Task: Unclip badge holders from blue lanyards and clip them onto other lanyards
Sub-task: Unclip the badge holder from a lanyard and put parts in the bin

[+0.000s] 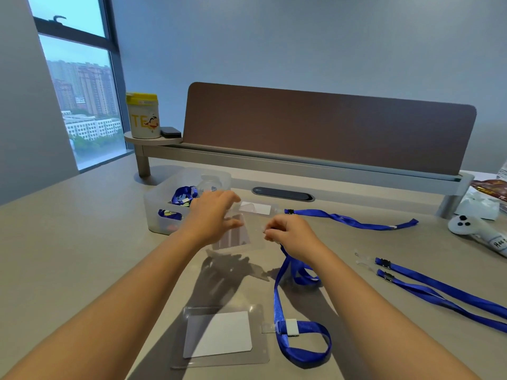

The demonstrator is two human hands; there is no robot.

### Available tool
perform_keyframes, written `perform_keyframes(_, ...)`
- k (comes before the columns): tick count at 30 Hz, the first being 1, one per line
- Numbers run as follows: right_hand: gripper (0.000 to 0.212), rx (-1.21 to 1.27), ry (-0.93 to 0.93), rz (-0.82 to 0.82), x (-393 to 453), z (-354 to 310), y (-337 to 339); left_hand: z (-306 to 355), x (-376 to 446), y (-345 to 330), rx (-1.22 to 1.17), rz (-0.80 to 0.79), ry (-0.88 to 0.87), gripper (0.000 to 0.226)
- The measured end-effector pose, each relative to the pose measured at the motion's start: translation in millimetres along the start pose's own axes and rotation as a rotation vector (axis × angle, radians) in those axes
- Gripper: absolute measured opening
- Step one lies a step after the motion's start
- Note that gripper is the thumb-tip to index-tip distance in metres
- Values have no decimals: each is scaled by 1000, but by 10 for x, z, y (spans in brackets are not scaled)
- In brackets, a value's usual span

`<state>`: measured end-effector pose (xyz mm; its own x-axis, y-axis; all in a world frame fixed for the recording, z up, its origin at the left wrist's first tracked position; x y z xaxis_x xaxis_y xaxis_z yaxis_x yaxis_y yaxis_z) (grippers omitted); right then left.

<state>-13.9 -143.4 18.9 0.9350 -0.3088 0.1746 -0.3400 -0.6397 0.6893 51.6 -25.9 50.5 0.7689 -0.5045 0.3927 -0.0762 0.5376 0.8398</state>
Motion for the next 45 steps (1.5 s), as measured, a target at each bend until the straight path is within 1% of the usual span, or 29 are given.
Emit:
perform_keyframes(3,22,91,-24,32,27,29,-2,63,-27,-15,-83,63,-18,51)
perform_keyframes(6,21,204,-48,58,52,37,-9,185,-82,-126,-113,41,-94,45)
perform_keyframes(9,21,246,-42,79,58,14,3,260,-116,-163,-152,47,-106,40)
perform_keyframes(15,21,318,-59,90,59,24,37,350,-84,-135,8,84,-190,36)
perform_keyframes(20,21,287,-1,99,61,-6,42,381,-82,-128,55,103,-244,32)
perform_keyframes(24,18,212,48,120,78,-27,17,356,-58,-99,-23,112,-224,30)
perform_keyframes(31,18,167,85,137,53,-38,-25,279,-47,-134,-130,40,-165,29)
perform_keyframes(34,19,186,89,143,69,-72,-33,268,-47,-89,-211,77,-125,28)
perform_keyframes(37,20,212,78,141,80,-90,-41,260,-52,-86,-219,101,-106,26)
perform_keyframes(45,21,218,96,152,93,-147,-69,170,-37,-74,-348,116,-35,21)
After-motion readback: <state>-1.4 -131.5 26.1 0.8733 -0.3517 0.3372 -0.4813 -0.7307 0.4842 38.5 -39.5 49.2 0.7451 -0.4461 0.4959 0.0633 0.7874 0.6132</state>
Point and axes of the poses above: each hand's wrist, its own x-axis towards the middle knuckle, its own y-axis out of the back of the hand, z = x × y, the point moved 8 cm from there along x, towards the middle knuckle, and after that the axes turned 6 degrees about z, right-handed, at the moved point
